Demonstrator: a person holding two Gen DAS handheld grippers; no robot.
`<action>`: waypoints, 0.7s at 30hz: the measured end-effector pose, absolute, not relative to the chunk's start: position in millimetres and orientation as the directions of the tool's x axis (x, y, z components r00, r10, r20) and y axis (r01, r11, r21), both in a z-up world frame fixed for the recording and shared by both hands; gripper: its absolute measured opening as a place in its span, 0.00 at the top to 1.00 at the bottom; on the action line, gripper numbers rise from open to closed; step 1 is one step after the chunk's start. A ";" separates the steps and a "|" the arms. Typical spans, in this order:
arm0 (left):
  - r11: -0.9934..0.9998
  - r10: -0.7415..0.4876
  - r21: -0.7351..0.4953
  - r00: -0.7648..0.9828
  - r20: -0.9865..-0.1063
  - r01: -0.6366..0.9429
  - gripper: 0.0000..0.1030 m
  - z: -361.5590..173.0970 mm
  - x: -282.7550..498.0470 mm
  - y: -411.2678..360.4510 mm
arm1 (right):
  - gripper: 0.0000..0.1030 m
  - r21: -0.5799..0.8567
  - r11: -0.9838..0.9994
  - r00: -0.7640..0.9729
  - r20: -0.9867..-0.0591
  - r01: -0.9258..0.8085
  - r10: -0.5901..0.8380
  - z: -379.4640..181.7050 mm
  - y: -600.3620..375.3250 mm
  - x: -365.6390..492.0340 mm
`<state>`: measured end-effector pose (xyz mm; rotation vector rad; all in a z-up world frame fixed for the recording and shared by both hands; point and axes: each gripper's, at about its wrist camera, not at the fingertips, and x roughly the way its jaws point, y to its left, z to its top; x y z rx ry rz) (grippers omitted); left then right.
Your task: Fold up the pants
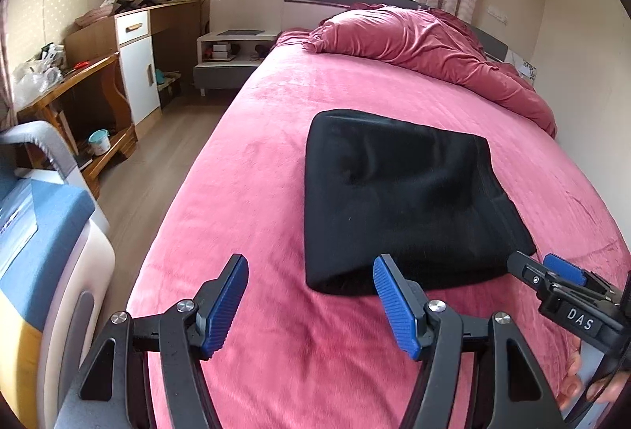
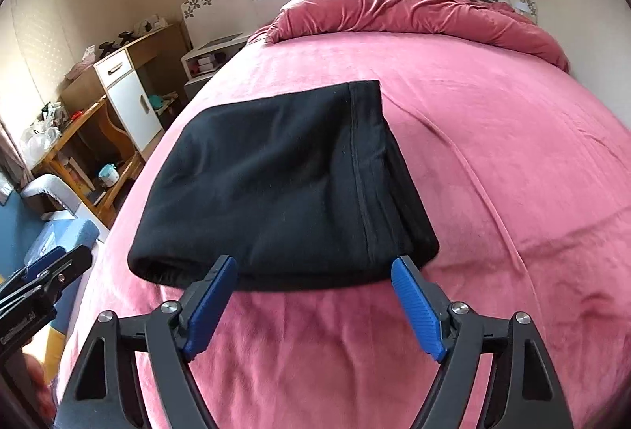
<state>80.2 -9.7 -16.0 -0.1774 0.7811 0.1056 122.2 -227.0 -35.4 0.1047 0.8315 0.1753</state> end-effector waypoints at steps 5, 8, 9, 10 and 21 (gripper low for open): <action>0.983 0.037 -0.104 0.711 -0.702 -0.153 0.35 -16.5 61.0 -14.4 | 0.21 0.138 0.987 0.671 -0.724 -0.086 0.160 -35.9 -222.7 103.5; 0.985 0.035 -0.099 0.716 -0.697 -0.144 0.35 -16.4 50.9 -18.6 | 0.21 0.095 0.991 0.684 -0.716 -0.098 0.136 -33.2 -217.4 93.3; 0.985 0.033 -0.098 0.718 -0.696 -0.140 0.35 -16.5 47.3 -20.4 | 0.21 0.079 0.992 0.690 -0.713 -0.099 0.126 -31.6 -215.1 88.7; 0.986 0.031 -0.096 0.720 -0.694 -0.136 0.35 -16.5 45.0 -21.9 | 0.21 0.067 0.993 0.693 -0.711 -0.098 0.117 -30.4 -213.8 85.5; 0.990 0.021 -0.089 0.731 -0.682 -0.111 0.33 -11.9 30.8 -29.6 | 0.20 0.006 0.997 0.704 -0.708 -0.075 0.058 -27.2 -208.4 64.3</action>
